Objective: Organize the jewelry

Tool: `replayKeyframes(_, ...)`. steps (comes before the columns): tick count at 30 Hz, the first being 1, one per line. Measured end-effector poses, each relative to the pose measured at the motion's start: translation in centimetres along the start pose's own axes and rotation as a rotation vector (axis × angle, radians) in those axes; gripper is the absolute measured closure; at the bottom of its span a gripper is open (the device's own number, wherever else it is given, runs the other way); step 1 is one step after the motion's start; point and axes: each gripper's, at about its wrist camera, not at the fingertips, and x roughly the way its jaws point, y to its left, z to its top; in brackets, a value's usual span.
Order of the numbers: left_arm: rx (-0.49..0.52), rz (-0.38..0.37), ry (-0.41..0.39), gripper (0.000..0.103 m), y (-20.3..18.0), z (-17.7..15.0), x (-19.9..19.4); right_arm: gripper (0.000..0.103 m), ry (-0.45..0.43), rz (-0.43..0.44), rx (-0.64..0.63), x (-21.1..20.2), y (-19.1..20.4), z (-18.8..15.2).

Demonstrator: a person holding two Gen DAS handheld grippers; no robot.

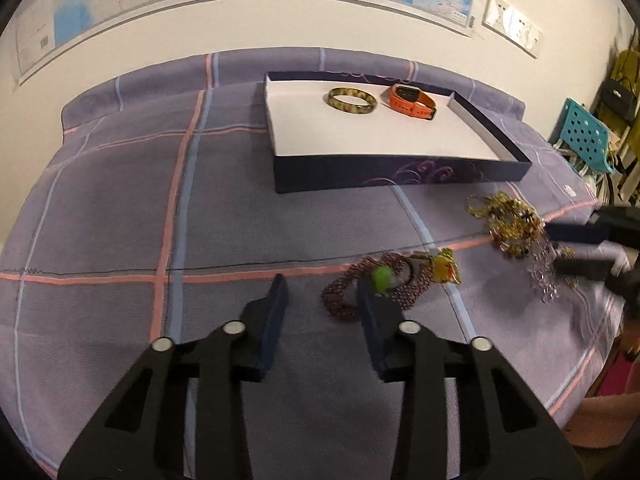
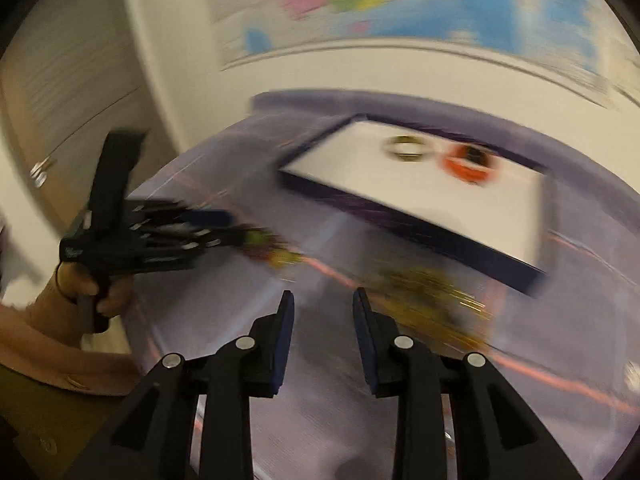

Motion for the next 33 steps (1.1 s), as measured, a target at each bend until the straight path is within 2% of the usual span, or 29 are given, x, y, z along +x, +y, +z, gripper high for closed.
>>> replayKeyframes(3, -0.026, 0.003, 0.002, 0.08, 0.7, 0.2, 0.1, 0.077, 0.04, 0.031, -0.044, 3.4, 1.9, 1.2)
replayKeyframes(4, -0.033, 0.005, 0.001, 0.082, 0.9, 0.3, 0.2, 0.08, 0.05, 0.042, -0.044, 4.7, 2.2, 1.5)
replayKeyframes(6, -0.041, 0.006, -0.002, 0.082, 1.2, 0.4, 0.3, 0.087, 0.079, 0.004, -0.045, 6.1, 2.3, 1.9)
replayKeyframes(7, -0.043, 0.01, -0.004, 0.083, 1.2, 0.5, 0.4, 0.095, 0.097, 0.013, -0.035, 6.7, 2.3, 1.8)
replayKeyframes(9, -0.048, 0.019, -0.008, 0.085, 1.4, 0.7, 0.6, 0.097, 0.097, 0.033, -0.028, 6.4, 2.1, 1.4)
replayKeyframes(10, -0.051, 0.027, -0.009, 0.086, 1.5, 0.8, 0.7, 0.102, 0.104, 0.036, -0.033, 6.3, 2.0, 1.2)
replayKeyframes(13, -0.08, 0.043, -0.012, 0.086, 2.1, 1.2, 1.0, 0.1, 0.122, 0.081, -0.058, 5.0, 2.6, 0.5)
replayKeyframes(15, -0.08, 0.042, -0.014, 0.086, 2.2, 1.3, 1.0, 0.093, 0.146, 0.099, -0.086, 4.3, 3.2, 0.1)
replayKeyframes(17, -0.06, 0.047, -0.016, 0.086, 1.9, 1.2, 1.0, 0.083, 0.115, 0.089, -0.091, 3.5, 3.3, 0.2)
replayKeyframes(22, -0.021, 0.038, -0.016, 0.084, 1.0, 0.9, 0.8, 0.082, 0.047, 0.077, -0.034, 3.9, 2.6, 2.3)
replayKeyframes(25, -0.009, 0.046, -0.015, 0.083, 0.8, 0.8, 0.8, 0.082, 0.045, 0.121, -0.007, 5.9, 2.9, 4.0)
replayKeyframes(29, -0.009, 0.044, -0.015, 0.083, 0.8, 0.7, 0.8, 0.083, 0.083, 0.121, 0.035, 8.8, 2.6, 5.2)
replayKeyframes(30, -0.006, 0.044, -0.015, 0.083, 0.8, 0.7, 0.8, 0.085, 0.092, 0.129, 0.053, 9.4, 2.3, 5.3)
replayKeyframes(31, -0.003, 0.045, -0.015, 0.083, 0.8, 0.6, 0.8, 0.096, 0.093, 0.146, 0.067, 9.5, 2.2, 5.1)
replayKeyframes(32, 0.0, 0.046, -0.014, 0.083, 0.8, 0.5, 0.8, 0.101, 0.085, 0.181, 0.09, 9.5, 1.9, 5.1)
replayKeyframes(33, 0.004, 0.046, -0.011, 0.083, 0.8, 0.5, 0.7, 0.101, 0.082, 0.193, 0.103, 9.4, 1.8, 5.2)
